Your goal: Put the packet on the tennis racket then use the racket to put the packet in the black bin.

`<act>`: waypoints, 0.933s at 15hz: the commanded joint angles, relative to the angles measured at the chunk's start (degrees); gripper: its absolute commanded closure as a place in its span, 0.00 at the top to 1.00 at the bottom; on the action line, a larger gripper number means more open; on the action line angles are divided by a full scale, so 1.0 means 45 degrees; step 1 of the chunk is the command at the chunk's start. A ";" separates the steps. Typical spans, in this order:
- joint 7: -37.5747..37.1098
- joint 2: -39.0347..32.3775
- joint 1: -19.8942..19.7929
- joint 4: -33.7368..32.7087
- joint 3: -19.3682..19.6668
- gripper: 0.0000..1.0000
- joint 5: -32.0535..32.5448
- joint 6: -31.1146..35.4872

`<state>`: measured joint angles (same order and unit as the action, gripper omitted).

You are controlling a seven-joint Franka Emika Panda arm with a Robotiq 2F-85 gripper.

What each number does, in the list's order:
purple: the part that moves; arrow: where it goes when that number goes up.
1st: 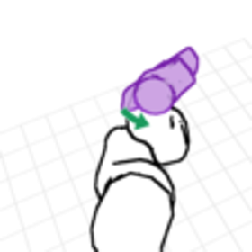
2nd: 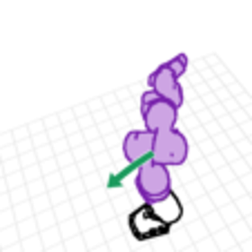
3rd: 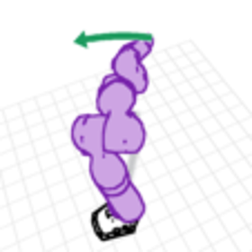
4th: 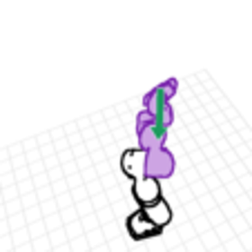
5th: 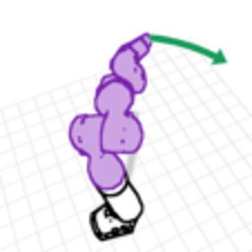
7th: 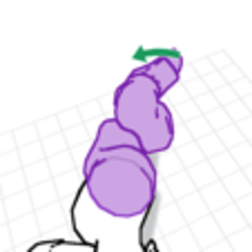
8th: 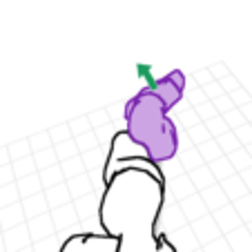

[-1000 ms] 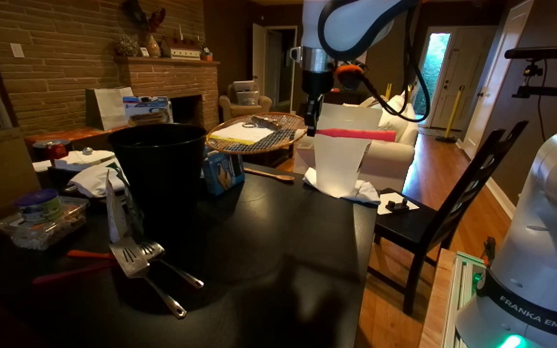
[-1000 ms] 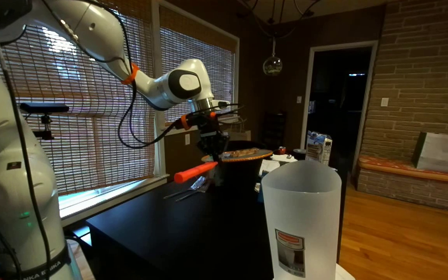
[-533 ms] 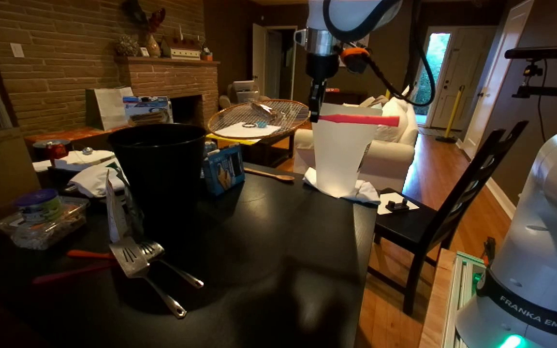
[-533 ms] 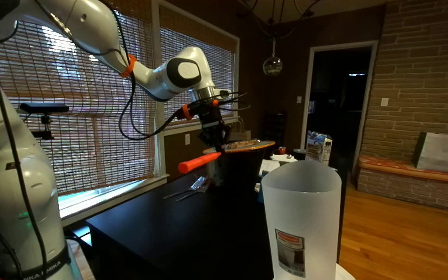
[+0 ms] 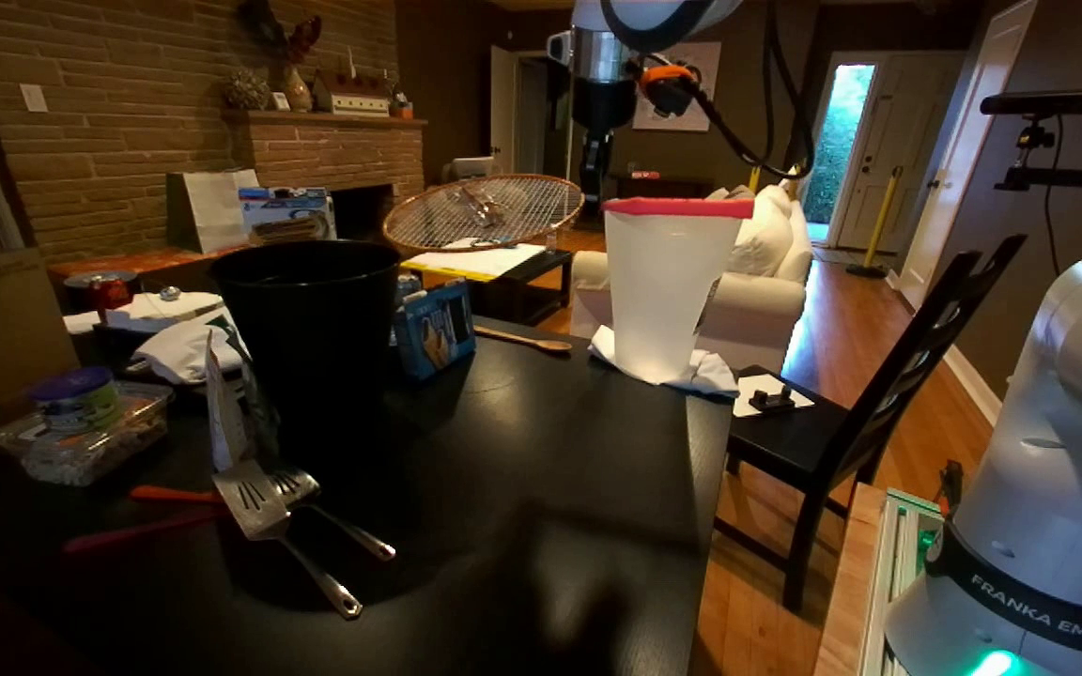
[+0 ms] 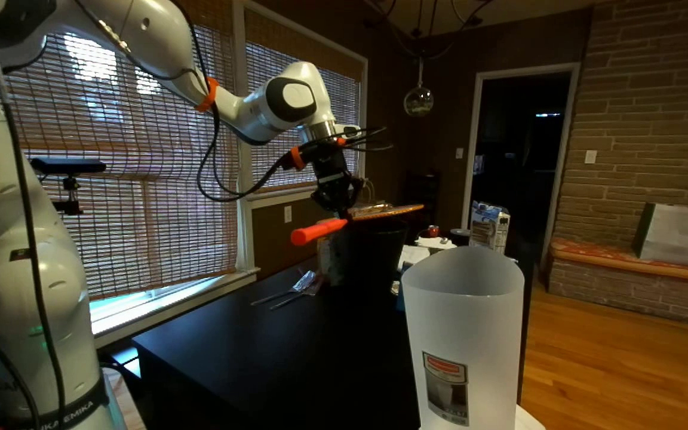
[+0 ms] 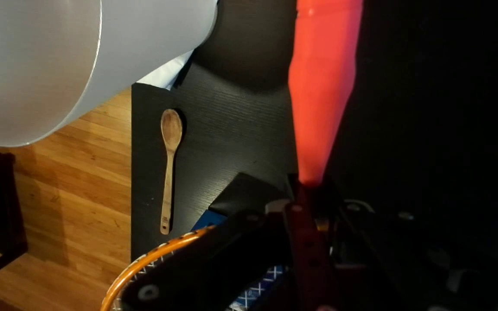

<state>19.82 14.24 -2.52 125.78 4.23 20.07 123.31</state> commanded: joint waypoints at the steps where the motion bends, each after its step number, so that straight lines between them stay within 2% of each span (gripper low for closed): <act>1: 0.0140 -0.1283 0.0106 -0.1779 -0.0274 0.03 0.0156 -0.0809; 7: -0.0083 -0.3242 0.0192 -0.4062 -0.0502 0.03 -0.0073 -0.1301; 14: -0.0610 -0.5178 0.0143 -0.5955 -0.0510 0.03 -0.0374 -0.1724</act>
<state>18.22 -5.14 -1.85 104.35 2.01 19.61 118.38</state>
